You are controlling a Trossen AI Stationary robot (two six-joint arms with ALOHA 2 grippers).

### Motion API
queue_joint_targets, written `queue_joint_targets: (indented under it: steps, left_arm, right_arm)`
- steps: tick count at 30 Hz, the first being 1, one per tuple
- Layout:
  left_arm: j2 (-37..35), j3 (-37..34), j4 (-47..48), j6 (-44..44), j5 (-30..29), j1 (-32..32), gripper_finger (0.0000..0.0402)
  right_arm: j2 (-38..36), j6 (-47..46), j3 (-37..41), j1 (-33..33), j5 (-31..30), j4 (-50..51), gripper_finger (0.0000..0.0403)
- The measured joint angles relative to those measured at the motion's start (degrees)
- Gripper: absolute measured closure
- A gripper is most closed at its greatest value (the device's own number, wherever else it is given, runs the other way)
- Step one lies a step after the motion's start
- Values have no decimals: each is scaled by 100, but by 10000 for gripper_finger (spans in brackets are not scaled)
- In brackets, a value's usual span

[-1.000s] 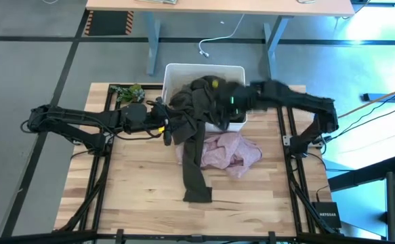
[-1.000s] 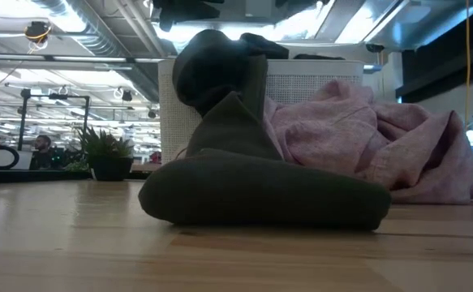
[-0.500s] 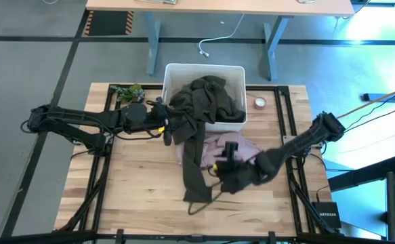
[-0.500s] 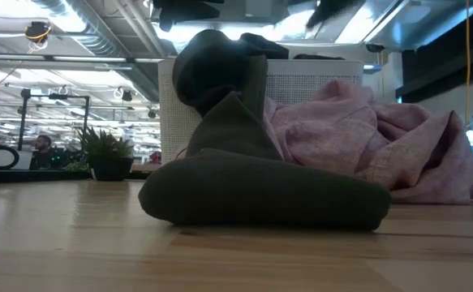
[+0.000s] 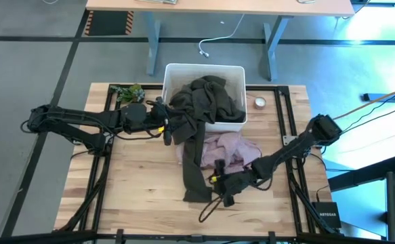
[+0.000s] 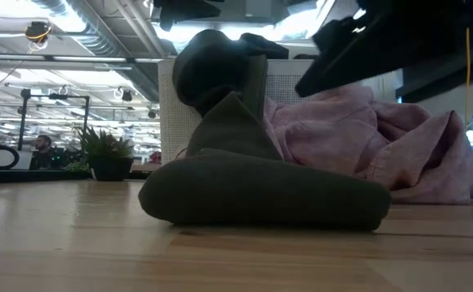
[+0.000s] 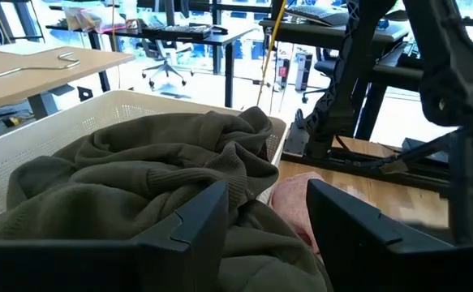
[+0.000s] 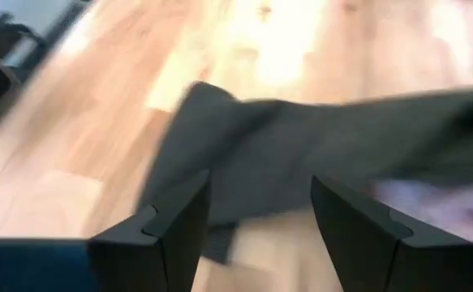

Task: Sort clothes
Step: Put the gray jacket in the white bin

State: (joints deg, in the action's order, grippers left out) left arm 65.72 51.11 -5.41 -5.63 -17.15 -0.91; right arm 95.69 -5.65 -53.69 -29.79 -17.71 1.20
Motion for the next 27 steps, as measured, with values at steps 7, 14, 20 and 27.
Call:
queue_joint_targets:
  steps: [7, 14, 20, 27]
  left_arm:
    - [1, 0, -3, 2, 0, 0, 237]
    - [1, 0, 4, 2, 0, 0, 237]
    - [1, 0, 29, 2, 0, 0, 237]
    - [1, 0, -11, -21, 0, 0, 237]
  right_arm:
    - [638, 451, -17, 342, 499, -462, 173]
    - [856, 262, -164, 1011, 820, -343, 173]
    - [868, -570, -164, 1148, 1612, 257, 173]
    - [868, -1097, -160, 1148, 1628, 35, 173]
